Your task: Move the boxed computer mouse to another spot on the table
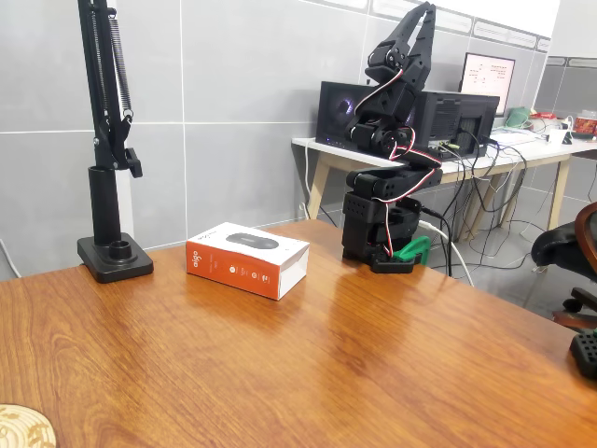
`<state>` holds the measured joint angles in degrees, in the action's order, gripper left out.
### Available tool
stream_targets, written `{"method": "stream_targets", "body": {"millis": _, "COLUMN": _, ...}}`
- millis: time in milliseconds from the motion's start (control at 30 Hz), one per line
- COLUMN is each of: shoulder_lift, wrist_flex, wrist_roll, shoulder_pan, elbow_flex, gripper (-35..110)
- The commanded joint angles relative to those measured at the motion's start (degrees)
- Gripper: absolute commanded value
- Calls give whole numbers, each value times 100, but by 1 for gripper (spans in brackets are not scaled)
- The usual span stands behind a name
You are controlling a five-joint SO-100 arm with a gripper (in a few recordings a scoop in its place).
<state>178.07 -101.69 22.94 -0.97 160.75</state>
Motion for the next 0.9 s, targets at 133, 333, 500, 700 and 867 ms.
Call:
{"method": "stream_targets", "body": {"millis": 133, "shoulder_lift": 9, "wrist_flex": 35, "wrist_roll": 35, "shoulder_pan": -35, "elbow_flex": -26, "gripper": 0}}
{"method": "stream_targets", "body": {"millis": 333, "shoulder_lift": 9, "wrist_flex": 35, "wrist_roll": 44, "shoulder_pan": -35, "elbow_flex": -26, "gripper": 0}}
{"method": "stream_targets", "body": {"millis": 500, "shoulder_lift": 9, "wrist_flex": 35, "wrist_roll": 44, "shoulder_pan": -35, "elbow_flex": -26, "gripper": 0}}
{"method": "stream_targets", "body": {"millis": 700, "shoulder_lift": 9, "wrist_flex": 35, "wrist_roll": 53, "shoulder_pan": -35, "elbow_flex": -26, "gripper": 0}}
{"method": "stream_targets", "body": {"millis": 867, "shoulder_lift": 9, "wrist_flex": 35, "wrist_roll": 53, "shoulder_pan": -35, "elbow_flex": -26, "gripper": 0}}
